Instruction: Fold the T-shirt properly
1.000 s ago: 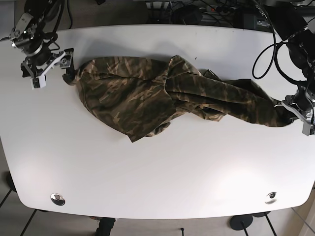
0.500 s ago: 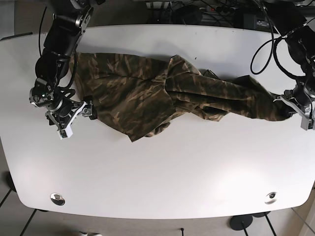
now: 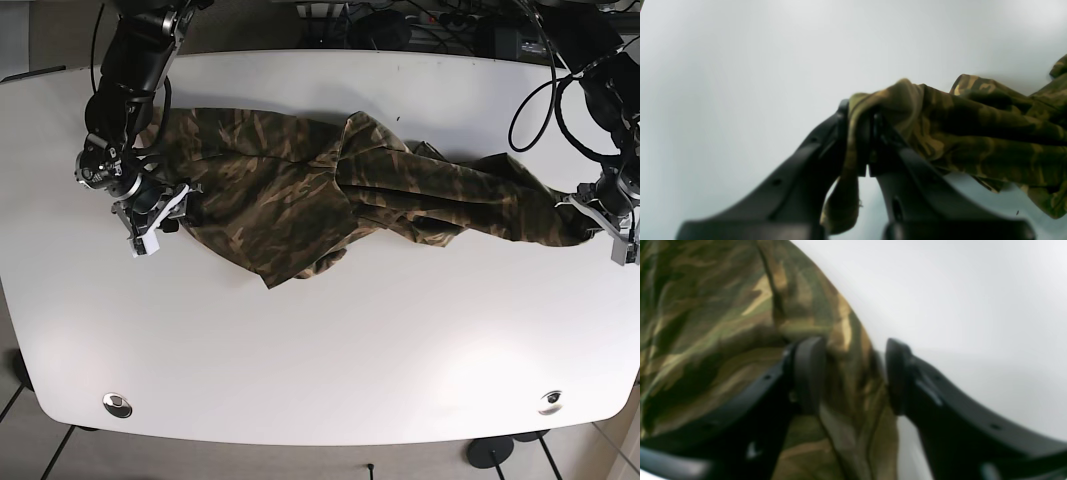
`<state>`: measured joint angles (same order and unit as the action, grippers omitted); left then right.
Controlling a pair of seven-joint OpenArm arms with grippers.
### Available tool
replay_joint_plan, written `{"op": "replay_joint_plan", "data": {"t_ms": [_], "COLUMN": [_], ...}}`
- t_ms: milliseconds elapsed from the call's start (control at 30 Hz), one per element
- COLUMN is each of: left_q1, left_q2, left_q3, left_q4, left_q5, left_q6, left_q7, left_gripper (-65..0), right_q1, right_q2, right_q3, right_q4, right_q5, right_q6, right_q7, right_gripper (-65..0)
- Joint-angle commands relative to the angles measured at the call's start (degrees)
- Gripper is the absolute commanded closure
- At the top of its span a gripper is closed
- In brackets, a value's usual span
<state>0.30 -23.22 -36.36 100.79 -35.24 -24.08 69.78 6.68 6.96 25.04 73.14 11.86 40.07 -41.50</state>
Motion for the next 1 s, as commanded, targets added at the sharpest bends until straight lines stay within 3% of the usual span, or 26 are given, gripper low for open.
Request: {"op": "replay_joint_plan", "data": {"t_ms": [33, 367, 433, 533, 733, 1000], "left_q1": [-0.69, -0.69, -0.69, -0.69, -1.04, -9.13], "left_q2": [-1.26, -1.26, -1.26, -1.35, -1.61, -2.93], "left_q3": [-0.34, -0.34, -0.17, -0.08, 0.01, 0.8], "left_q4": [0.88, 0.79, 0.79, 0.79, 1.23, 6.15], "left_q5": [-0.76, -0.76, -0.76, -0.76, -1.02, -0.93], "left_q6": [0.03, 0.03, 0.03, 0.03, -0.06, -0.06], "left_q7": [-1.07, -1.07, -1.07, -1.07, -1.07, -1.07], "left_gripper": [0.0, 0.0, 0.0, 0.0, 0.0, 0.0], "right_q1": [-0.22, -2.59, -2.5, -2.24, -1.27, 4.44], "right_q2": [-0.15, -1.29, -1.38, -1.55, -1.2, 0.38], "right_q3": [-0.11, -0.2, -0.2, -0.29, -0.29, 0.15], "right_q4": [0.22, 1.27, 1.01, 0.83, 8.22, 30.81], "right_q5": [-1.62, -1.7, -1.97, -2.14, -2.14, -1.62], "right_q6": [-0.07, -0.07, -0.07, -0.07, -0.07, -0.07], "right_q7": [-2.68, -2.42, -2.33, -1.71, -2.77, -16.57], "right_gripper": [-33.6, -33.6, -24.9, -0.8, -1.7, -1.7]}}
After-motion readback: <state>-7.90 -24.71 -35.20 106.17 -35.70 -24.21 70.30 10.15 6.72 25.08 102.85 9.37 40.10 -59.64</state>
